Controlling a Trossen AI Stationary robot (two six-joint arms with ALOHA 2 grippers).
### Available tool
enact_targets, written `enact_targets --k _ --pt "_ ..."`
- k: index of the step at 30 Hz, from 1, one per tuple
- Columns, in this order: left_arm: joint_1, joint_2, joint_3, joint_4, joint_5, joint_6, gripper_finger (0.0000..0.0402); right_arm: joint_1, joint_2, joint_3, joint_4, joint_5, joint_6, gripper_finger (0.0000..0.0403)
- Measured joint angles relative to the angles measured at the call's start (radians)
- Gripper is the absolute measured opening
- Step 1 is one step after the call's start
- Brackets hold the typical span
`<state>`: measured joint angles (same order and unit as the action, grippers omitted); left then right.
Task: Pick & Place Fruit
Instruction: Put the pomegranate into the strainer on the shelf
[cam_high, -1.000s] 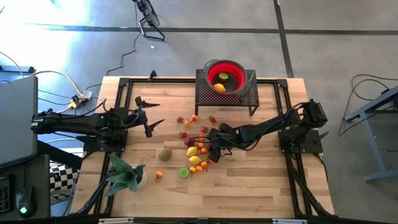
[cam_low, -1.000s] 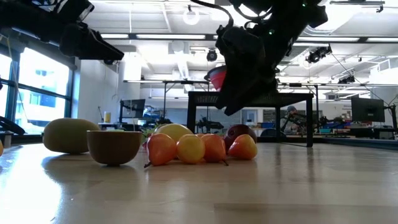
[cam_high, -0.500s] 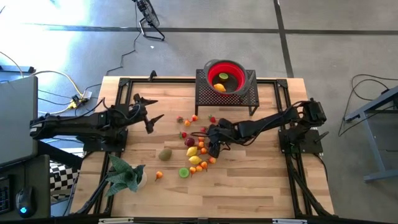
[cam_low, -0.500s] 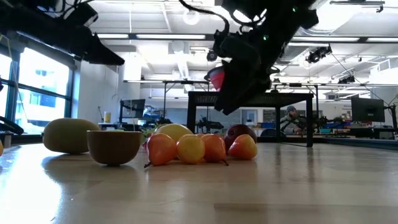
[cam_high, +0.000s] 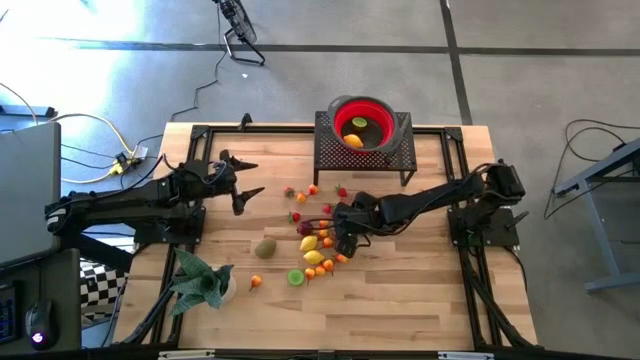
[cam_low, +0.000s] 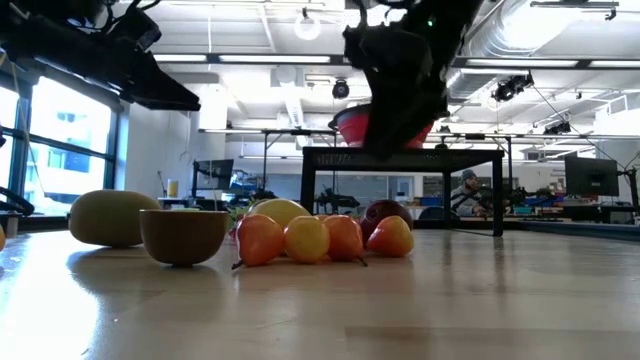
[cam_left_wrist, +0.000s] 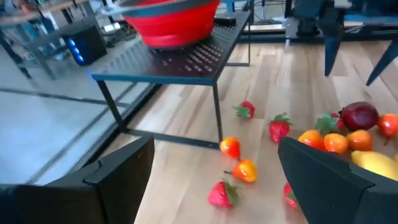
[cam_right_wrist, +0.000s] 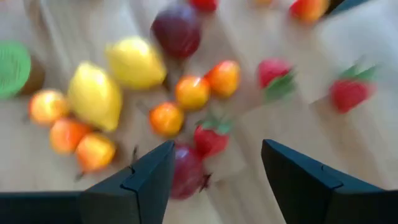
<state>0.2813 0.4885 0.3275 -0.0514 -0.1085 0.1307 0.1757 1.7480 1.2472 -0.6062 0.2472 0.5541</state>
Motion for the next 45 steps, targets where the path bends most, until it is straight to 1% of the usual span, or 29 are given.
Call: enact_targets --k 5,8,10,13,16,31,39,45 --pt "0.000 0.000 0.000 0.002 0.000 0.000 0.0337 0.000 0.047 -0.001 0.005 -0.153 0.004 0.0233" --pt "0.000 0.000 0.000 0.002 0.000 0.000 0.0337 0.000 0.080 -0.001 0.002 -0.196 0.010 0.0233" --pt "0.000 0.000 0.000 0.002 0.000 0.000 0.0337 0.001 0.087 -0.001 -0.002 -0.193 0.003 0.0233" --pt "0.000 0.000 0.000 0.002 -0.005 0.003 0.0337 0.004 0.087 -0.001 0.005 -0.142 -0.009 0.0233" --pt "0.000 0.000 0.000 0.003 -0.015 0.005 0.0337 0.004 0.087 -0.001 0.006 -0.126 -0.027 0.0233" --pt "0.000 0.000 0.000 -0.021 -0.015 0.021 0.0337 0.008 0.092 -0.006 0.062 -0.146 -0.026 0.0233" --pt "0.000 0.000 0.000 -0.027 -0.013 0.021 0.0337 0.008 0.092 -0.083 0.125 -0.149 -0.024 0.0233" --pt "0.000 0.000 0.000 -0.027 -0.013 0.021 0.0337 0.008 0.092 -0.139 0.220 -0.170 -0.023 0.0233"
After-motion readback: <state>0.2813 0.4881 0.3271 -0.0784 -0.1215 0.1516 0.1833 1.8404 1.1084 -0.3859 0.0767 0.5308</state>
